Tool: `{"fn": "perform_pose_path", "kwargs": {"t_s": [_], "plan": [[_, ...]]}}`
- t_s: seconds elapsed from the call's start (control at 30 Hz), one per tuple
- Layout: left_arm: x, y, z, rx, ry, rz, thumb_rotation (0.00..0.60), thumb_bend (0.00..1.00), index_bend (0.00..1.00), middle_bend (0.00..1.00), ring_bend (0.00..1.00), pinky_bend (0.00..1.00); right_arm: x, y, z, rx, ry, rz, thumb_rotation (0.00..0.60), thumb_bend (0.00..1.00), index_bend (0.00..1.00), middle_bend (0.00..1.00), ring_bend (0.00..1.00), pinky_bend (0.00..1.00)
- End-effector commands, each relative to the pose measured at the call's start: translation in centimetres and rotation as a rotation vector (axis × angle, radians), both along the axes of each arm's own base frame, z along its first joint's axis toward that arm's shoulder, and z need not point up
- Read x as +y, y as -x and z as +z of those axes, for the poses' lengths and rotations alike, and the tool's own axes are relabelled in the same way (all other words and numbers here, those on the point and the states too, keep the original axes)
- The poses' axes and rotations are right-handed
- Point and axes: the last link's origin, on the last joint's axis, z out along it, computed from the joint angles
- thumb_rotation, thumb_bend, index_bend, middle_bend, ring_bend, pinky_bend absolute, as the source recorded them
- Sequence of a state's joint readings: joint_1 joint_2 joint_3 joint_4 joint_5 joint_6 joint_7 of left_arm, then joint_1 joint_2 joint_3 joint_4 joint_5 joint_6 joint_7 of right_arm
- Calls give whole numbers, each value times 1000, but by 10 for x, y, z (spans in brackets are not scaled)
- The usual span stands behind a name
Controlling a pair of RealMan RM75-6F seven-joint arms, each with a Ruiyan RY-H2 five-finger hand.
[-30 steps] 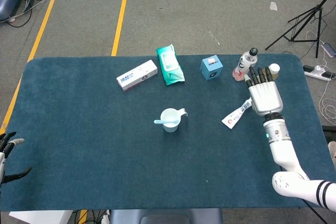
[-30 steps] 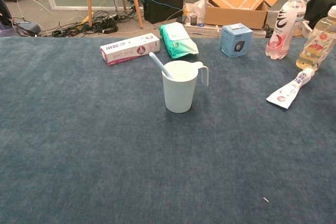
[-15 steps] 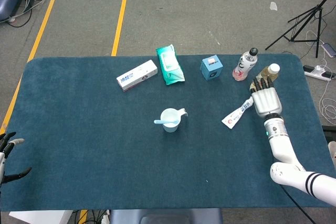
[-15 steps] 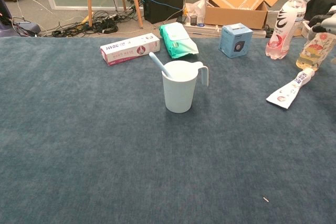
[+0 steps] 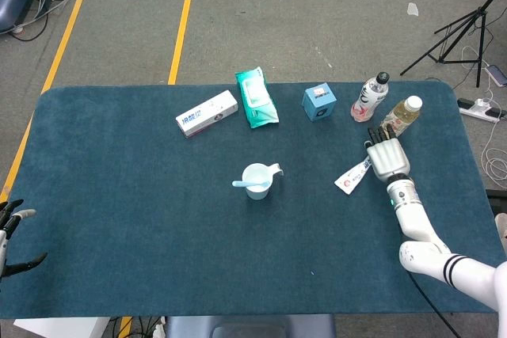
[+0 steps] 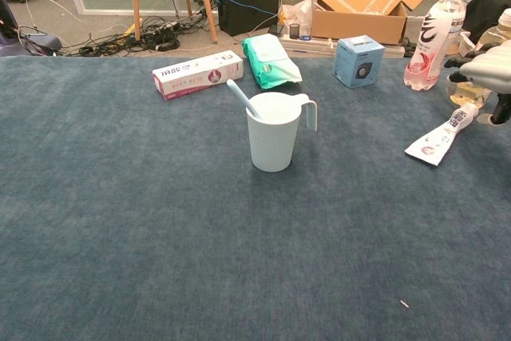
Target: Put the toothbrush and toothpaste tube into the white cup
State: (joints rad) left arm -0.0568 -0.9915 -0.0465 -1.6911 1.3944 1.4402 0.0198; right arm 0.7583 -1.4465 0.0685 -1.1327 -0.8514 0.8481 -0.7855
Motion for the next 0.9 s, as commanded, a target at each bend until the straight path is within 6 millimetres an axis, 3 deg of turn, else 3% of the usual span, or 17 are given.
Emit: {"fn": "perform_pose_path", "kwargs": {"t_s": [0.03,0.63,0.9], "plan": [[0,0,0,-2,0,1,600,0,252,143,93,94,-1,0,-10,2,-24,8,600,254,283,0,0,37],[0,1,2,-7,-2,3,600,0,252,143,93,95,-6,11,-28,48,-56,4,600,258,336,0,0,36],[0,1,3,-11,-4,3,600,0,252,143,93,95,-7,13,-35,64,-65,2,600,258,431,0,0,37]]}}
